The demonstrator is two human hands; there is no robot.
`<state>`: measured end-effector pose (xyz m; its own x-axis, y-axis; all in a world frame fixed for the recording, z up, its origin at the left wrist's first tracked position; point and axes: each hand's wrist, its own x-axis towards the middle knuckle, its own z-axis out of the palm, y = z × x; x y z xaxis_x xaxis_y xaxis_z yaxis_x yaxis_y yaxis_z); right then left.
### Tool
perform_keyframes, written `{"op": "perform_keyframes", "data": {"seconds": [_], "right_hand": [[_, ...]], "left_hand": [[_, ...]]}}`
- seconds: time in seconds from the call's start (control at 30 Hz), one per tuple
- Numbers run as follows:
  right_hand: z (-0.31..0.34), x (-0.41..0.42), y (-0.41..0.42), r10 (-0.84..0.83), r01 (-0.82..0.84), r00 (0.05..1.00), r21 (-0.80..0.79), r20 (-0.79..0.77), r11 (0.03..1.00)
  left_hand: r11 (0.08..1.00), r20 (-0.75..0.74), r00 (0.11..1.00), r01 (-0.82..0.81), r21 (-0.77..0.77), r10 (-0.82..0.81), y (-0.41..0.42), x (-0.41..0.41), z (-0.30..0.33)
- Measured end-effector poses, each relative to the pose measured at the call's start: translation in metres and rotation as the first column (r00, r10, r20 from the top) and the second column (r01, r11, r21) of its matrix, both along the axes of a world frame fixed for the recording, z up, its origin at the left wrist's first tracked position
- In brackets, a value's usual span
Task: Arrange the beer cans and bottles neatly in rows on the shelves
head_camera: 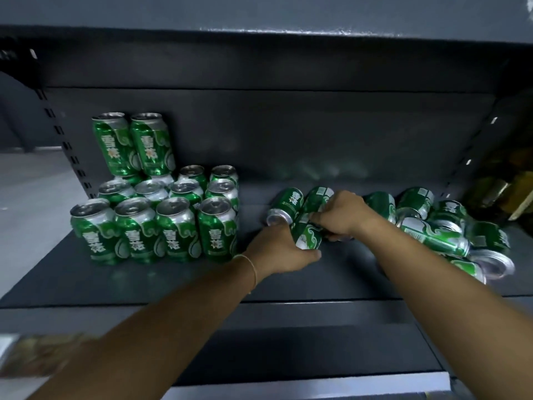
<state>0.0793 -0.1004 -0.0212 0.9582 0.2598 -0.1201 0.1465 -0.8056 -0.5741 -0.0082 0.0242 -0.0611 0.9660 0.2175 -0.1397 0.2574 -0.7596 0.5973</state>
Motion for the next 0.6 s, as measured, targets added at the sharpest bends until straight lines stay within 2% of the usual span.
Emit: {"op": "perform_keyframes", "data": {"seconds": [0.07, 0.13, 0.37, 0.47, 0.53, 0.6], "right_hand": [[-0.003, 0.004, 0.0, 0.012, -0.012, 1.0, 0.0, 0.004, 1.0], [-0.006, 0.005, 0.0, 0.026, -0.026, 1.0, -0.017, 0.015, 1.0], [-0.002, 0.017, -0.001, 0.091, -0.091, 0.996, -0.021, -0.004, 0.996], [0.0, 0.022, -0.007, 0.113, -0.099, 0.991, 0.194, -0.067, 0.976], [0.005, 0.021, -0.013, 0.194, -0.144, 0.974, 0.34, -0.119, 0.929], [0.011, 0.021, -0.019, 0.325, -0.279, 0.943, 0.355, -0.075, 0.892]], "left_hand": [[0.997, 0.062, 0.998, -0.03, 0.068, 0.026, -0.006, -0.003, -0.007], [0.996, 0.113, 0.992, -0.061, 0.072, 0.053, -0.01, -0.005, -0.011], [0.99, 0.153, 0.982, -0.097, -0.104, 0.113, 0.0, -0.001, 0.012], [0.982, 0.171, 0.977, -0.101, -0.162, 0.129, 0.011, 0.001, 0.033], [0.97, 0.185, 0.967, -0.14, -0.2, 0.177, 0.02, 0.004, 0.046], [0.964, 0.222, 0.954, -0.156, -0.217, 0.204, 0.031, 0.007, 0.06]]}}
